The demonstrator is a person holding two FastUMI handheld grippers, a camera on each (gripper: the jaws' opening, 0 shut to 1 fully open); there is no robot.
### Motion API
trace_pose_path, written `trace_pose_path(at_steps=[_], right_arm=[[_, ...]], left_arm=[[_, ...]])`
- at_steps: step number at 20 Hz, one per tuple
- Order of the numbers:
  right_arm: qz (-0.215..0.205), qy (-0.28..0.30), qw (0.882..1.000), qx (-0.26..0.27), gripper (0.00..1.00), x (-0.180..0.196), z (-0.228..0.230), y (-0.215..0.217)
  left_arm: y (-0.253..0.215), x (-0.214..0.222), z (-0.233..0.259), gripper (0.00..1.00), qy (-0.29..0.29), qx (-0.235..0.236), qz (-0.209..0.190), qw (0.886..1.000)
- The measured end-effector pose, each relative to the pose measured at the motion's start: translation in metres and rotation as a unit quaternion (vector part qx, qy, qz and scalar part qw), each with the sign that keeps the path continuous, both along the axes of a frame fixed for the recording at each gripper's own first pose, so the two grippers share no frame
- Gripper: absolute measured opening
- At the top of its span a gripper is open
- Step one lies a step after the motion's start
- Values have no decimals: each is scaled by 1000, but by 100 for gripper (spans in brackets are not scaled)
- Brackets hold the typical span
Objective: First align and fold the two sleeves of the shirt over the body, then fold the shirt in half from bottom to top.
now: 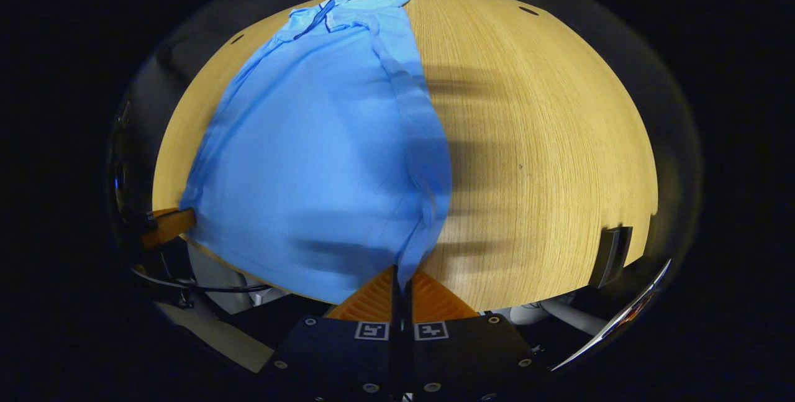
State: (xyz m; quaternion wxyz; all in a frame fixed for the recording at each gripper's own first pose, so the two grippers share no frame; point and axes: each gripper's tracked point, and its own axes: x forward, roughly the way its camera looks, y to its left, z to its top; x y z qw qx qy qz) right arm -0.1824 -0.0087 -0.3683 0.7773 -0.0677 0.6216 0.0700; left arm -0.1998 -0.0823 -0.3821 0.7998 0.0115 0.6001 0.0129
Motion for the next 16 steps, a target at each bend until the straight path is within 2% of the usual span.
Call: trace_pose_path(at_steps=[4, 9, 12, 16], right_arm=[[-12, -29, 999, 34, 1, 18, 29, 9], [3, -84, 994, 66, 0, 60, 77, 29], [9, -111, 990, 84, 0, 95, 103, 40], [24, -150, 986, 65, 0, 155, 126, 34]], left_arm=[[-3, 14, 21, 4, -18, -28, 6, 999], [-12, 72, 73, 4, -82, -40, -15, 996], [-15, 113, 96, 4, -113, -42, -26, 992], [-15, 175, 117, 4, -143, -37, -35, 988]])
